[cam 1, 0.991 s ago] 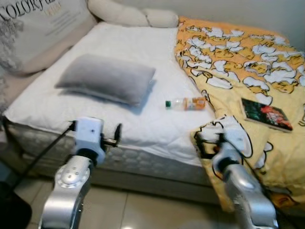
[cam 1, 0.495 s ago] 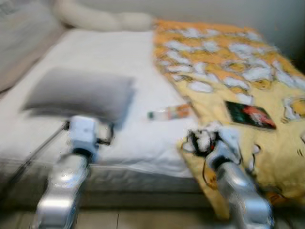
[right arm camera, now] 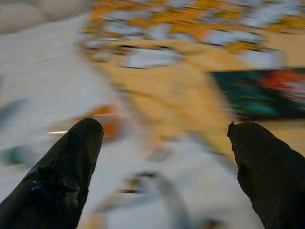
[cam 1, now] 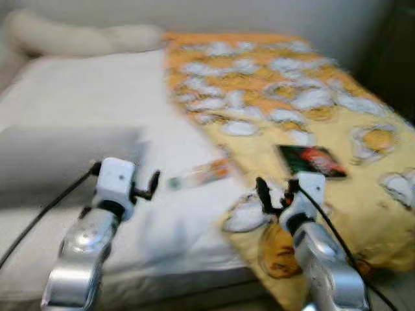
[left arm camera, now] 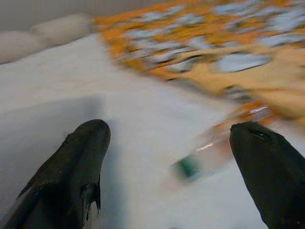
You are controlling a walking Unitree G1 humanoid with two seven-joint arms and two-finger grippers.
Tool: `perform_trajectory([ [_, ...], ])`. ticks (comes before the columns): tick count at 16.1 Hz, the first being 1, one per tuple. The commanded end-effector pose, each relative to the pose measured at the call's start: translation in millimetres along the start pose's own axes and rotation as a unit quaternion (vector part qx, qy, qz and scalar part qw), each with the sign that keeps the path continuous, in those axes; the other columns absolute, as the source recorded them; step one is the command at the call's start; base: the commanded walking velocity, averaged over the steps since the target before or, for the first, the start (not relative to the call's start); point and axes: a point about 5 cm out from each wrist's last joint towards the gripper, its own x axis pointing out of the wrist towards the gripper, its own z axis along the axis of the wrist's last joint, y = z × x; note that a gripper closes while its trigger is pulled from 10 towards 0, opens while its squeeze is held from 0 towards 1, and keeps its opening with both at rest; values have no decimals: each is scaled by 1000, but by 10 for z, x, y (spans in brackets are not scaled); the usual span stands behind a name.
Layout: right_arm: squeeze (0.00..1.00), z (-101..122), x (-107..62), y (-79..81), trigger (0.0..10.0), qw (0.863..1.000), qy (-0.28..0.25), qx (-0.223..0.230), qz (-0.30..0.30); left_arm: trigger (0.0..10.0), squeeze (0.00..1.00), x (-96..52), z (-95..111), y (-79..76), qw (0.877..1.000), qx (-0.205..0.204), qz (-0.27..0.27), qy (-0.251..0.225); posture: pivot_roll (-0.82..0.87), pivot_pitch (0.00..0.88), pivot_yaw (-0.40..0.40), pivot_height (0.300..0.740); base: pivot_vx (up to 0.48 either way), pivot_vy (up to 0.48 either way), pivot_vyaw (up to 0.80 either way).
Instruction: Clean up the room
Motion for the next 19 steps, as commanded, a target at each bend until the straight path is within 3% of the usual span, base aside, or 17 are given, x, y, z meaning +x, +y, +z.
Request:
perform_trajectory([
  [1, 0, 68, 5, -1, 10000, 1000, -13, 1, -1, 10000, 0, 3, 18, 35, 1000, 8, -5, -5, 46, 0, -8, 740, 330, 0, 0],
  [4, 0, 67, -16, 13, 10000, 1000, -17, 2, 2, 10000, 0, 28, 31, 63, 999, -2, -43, -15, 47, 0, -6, 740, 104, 0, 0],
  [8, 0, 111, -39, 40, 10000, 999, -27, -1, 34, 10000, 0, 86, -29, 77, 992, 25, -123, 12, 32, 0, 16, 740, 0, 0, 0],
  [10, 0, 175, -49, 32, 10000, 997, -33, -14, 69, 10000, 0, 174, -22, 92, 987, 31, -160, 16, 17, 0, 26, 740, 0, 0, 0],
  [12, 0, 241, -70, -51, 10000, 993, -29, -51, 102, 10000, 0, 366, -13, 106, 979, 77, -191, 8, -1, 0, 32, 740, 0, 0, 0],
  [15, 0, 286, -90, -171, 10000, 988, -16, -95, 120, 10000, 0, 539, 5, 102, 972, 63, -224, 13, -16, 0, 35, 740, 0, 0, 0],
  [16, 0, 309, -102, -217, 10000, 984, -7, -118, 134, 10000, 1000, 637, 2, 96, 969, 54, -240, 22, -32, 0, 45, 740, 0, 0, 0],
  [19, 0, 341, -142, -288, 10000, 974, 12, -162, 158, 10000, 1000, 881, -9, 46, 963, 62, -260, 34, -62, 0, 59, 740, 0, 0, 0],
])
